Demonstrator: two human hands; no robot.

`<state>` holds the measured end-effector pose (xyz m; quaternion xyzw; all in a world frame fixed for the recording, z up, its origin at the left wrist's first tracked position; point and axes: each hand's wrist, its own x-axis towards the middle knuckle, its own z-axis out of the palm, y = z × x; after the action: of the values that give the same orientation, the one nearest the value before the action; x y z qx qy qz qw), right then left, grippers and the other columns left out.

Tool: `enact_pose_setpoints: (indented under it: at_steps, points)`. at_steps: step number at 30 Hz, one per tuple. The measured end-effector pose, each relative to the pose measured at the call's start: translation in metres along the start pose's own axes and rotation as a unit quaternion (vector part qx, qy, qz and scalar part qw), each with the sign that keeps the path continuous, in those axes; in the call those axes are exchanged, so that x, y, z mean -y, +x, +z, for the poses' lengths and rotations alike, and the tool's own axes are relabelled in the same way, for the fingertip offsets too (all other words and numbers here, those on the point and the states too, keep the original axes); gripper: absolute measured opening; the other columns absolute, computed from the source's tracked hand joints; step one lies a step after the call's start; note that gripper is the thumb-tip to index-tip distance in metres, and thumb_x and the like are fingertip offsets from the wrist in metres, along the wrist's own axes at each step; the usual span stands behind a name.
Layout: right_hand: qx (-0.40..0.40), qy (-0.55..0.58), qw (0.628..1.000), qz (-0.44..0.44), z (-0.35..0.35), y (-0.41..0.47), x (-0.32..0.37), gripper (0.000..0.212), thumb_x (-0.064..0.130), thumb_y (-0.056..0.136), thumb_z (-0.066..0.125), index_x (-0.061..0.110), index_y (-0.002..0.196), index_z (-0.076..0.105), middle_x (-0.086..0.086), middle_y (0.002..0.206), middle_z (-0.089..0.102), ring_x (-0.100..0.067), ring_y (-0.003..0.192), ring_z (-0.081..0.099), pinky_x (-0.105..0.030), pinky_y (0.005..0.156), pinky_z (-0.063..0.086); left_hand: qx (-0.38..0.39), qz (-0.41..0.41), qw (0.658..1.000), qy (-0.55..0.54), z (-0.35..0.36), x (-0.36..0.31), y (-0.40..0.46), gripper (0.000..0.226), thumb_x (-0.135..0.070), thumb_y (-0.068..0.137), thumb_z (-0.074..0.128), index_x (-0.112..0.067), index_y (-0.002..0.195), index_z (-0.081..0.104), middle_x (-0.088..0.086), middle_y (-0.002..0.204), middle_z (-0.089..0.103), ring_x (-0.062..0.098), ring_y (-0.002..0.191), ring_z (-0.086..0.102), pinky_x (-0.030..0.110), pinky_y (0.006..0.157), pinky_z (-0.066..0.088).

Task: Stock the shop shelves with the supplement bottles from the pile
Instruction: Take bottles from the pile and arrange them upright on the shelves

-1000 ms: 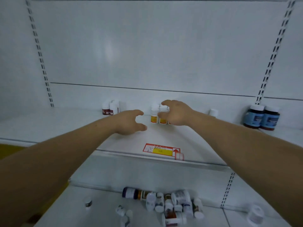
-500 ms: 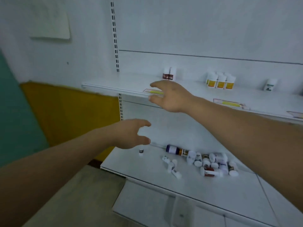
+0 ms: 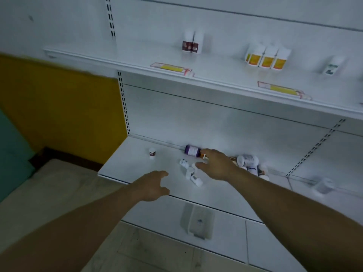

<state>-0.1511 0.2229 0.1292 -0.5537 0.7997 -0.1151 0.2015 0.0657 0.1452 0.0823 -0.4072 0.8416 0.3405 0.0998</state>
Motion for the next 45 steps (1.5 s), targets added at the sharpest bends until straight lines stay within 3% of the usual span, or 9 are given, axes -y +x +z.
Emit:
enact_pose_setpoints:
  at_steps: [8,15,19,22,25,28,31,39,45]
  points:
    - [0.120,0.025,0.987,0.103,0.099,0.075,-0.088,0.062,0.042,0.092,0.055,0.007,0.140,0.036,-0.013,0.139,0.046,-0.027,0.125,0.047,-0.032,0.100,0.038,-0.036,0.032,0.999,-0.015,0.049,-0.013,0.144,0.070,-0.018,0.093,0.056,-0.025,0.150,0.016,0.015,0.146,0.031,0.028,0.125,0.044,0.030,0.103,0.034]
    - [0.092,0.018,0.988,0.124,0.159,0.109,-0.125,0.058,0.047,0.091,0.052,0.015,0.138,0.040,-0.011,0.133,0.045,-0.029,0.121,0.045,-0.034,0.098,0.038,-0.072,0.094,0.990,0.073,0.093,-0.004,0.219,0.057,-0.004,0.091,0.044,-0.018,0.146,0.032,0.019,0.139,0.034,0.038,0.109,0.050,0.039,0.094,0.041]
    - [0.051,0.033,0.990,0.131,0.161,0.109,-0.136,0.040,0.037,0.094,0.049,0.013,0.126,0.050,-0.013,0.121,0.052,-0.029,0.110,0.052,-0.034,0.091,0.043,-0.171,0.071,0.983,0.007,0.101,-0.003,0.229,0.033,-0.015,0.092,0.051,-0.011,0.125,0.050,0.017,0.120,0.048,0.037,0.101,0.055,0.040,0.087,0.045]
    - [0.004,0.152,0.975,0.161,0.149,0.098,-0.133,0.032,0.032,0.094,0.052,0.013,0.119,0.050,-0.004,0.105,0.057,-0.023,0.094,0.057,-0.030,0.076,0.047,-0.250,-0.004,0.952,-0.175,0.098,-0.005,0.218,0.010,-0.012,0.089,0.057,-0.010,0.097,0.051,0.014,0.097,0.054,0.030,0.087,0.055,0.031,0.075,0.042]
    - [-0.068,0.318,0.932,0.161,0.123,0.075,-0.117,0.020,0.027,0.092,0.058,0.021,0.111,0.054,0.002,0.099,0.058,-0.018,0.089,0.058,-0.026,0.073,0.047,-0.228,-0.074,0.875,-0.421,0.082,-0.013,0.185,0.023,0.000,0.085,0.061,-0.017,0.088,0.045,0.010,0.090,0.052,0.019,0.075,0.053,0.032,0.074,0.046]
    - [-0.084,0.572,0.797,0.176,0.084,0.043,-0.081,0.020,0.013,0.094,0.055,0.032,0.099,0.059,0.000,0.106,0.059,-0.019,0.094,0.063,-0.033,0.085,0.054,-0.167,-0.064,0.783,-0.596,0.061,-0.028,0.130,0.033,0.007,0.084,0.060,-0.023,0.095,0.055,0.011,0.105,0.056,0.026,0.095,0.062,0.035,0.094,0.049]
    - [-0.051,0.695,0.703,0.145,0.052,0.011,-0.041,0.029,0.006,0.095,0.045,0.028,0.106,0.061,-0.005,0.105,0.061,-0.023,0.088,0.062,-0.034,0.075,0.054,-0.143,-0.005,0.738,-0.660,0.037,-0.047,0.069,0.042,0.014,0.086,0.048,-0.022,0.103,0.060,0.005,0.105,0.064,0.026,0.102,0.063,0.033,0.094,0.049]
    - [0.013,0.820,0.571,0.048,-0.008,-0.068,0.059,0.021,0.019,0.094,0.048,0.017,0.098,0.068,-0.009,0.091,0.061,-0.020,0.064,0.056,-0.028,0.066,0.043,-0.153,0.126,0.749,-0.633,-0.018,-0.073,-0.069,0.039,0.010,0.089,0.046,-0.022,0.103,0.064,-0.012,0.092,0.071,0.017,0.098,0.064,0.023,0.079,0.054]
    - [-0.028,0.810,0.584,-0.041,-0.036,-0.109,0.111,0.023,0.009,0.096,0.044,0.018,0.111,0.059,-0.012,0.088,0.065,-0.022,0.065,0.061,-0.026,0.059,0.053,-0.194,0.183,0.738,-0.619,-0.054,-0.078,-0.138,0.032,0.006,0.090,0.046,-0.021,0.101,0.062,-0.004,0.094,0.068,0.015,0.091,0.062,0.028,0.082,0.051]
